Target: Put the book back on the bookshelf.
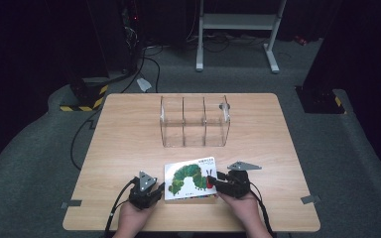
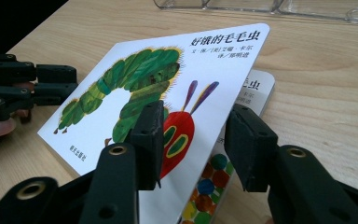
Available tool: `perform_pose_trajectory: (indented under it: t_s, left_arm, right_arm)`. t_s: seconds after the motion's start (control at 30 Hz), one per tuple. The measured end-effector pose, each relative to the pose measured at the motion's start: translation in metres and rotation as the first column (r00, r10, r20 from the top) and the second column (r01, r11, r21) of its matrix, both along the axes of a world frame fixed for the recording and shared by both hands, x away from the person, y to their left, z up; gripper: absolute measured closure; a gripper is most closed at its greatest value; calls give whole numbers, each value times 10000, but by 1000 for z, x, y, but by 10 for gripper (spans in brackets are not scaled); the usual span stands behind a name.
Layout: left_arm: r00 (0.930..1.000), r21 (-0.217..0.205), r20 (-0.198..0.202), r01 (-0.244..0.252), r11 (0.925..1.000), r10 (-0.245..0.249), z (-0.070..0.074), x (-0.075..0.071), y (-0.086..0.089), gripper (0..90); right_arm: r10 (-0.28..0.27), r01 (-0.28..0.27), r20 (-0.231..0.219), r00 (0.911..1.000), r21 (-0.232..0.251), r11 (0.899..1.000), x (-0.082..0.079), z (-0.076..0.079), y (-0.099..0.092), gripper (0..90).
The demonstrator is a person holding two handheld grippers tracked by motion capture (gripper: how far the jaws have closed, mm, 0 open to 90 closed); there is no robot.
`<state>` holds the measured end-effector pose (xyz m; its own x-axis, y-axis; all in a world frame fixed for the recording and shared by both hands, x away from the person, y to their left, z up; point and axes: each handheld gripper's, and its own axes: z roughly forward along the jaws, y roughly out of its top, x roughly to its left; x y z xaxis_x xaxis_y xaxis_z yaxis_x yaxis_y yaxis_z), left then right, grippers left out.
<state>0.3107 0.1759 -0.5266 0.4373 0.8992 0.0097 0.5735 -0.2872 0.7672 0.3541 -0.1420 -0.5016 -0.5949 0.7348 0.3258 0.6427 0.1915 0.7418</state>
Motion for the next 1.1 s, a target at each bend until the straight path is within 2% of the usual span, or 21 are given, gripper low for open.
perform_pose_trajectory:
  t_s: [0.2,0.23,0.27,0.3,0.4,0.43,0.67,0.77,0.83,1.0,1.1]
  left_arm:
    - [9998,-385,-106,-187,9991,183,0,1,4,574]
    - [9995,-676,-18,-316,9972,316,1,0,7,568]
    - [9995,-676,-18,-316,9972,316,1,0,7,566]
    - [9990,-1007,-95,-433,9940,425,2,-1,10,565]
    - [9995,-770,-152,-290,9966,279,1,-2,8,574]
    - [9997,-486,-52,-258,9985,255,1,-3,4,594]
    - [9994,-435,-210,-294,9986,285,1,2,4,605]
    - [9991,-403,-248,-340,9986,330,1,4,4,606]
    - [9993,-234,-196,-311,9992,306,1,6,4,606]
    - [9993,-302,-235,-289,9991,282,1,6,4,606]
    - [9994,-299,-229,-272,9992,265,1,6,4,604]
  right_arm:
    - [10,-10,110,9999,-21,10000,-9,-3,-3,613]
    - [50,-49,73,10000,-16,10000,-11,-4,-3,613]
    - [50,-49,73,10000,-16,10000,-11,-4,-3,613]
    - [29,-29,93,10000,16,10000,-11,-5,-3,612]
    - [74,-74,25,10000,97,9999,-12,-6,-4,610]
    - [93,-93,16,10000,122,9999,-12,-6,-3,603]
    - [264,-265,94,9996,185,9995,-10,-4,-1,557]
    - [391,-396,104,9992,505,9979,-9,-1,2,544]
    - [480,-486,152,9987,419,9979,-8,0,5,531]
    - [692,-694,64,9976,360,9969,-4,3,10,496]
    - [861,-861,35,9963,128,9962,5,6,15,462]
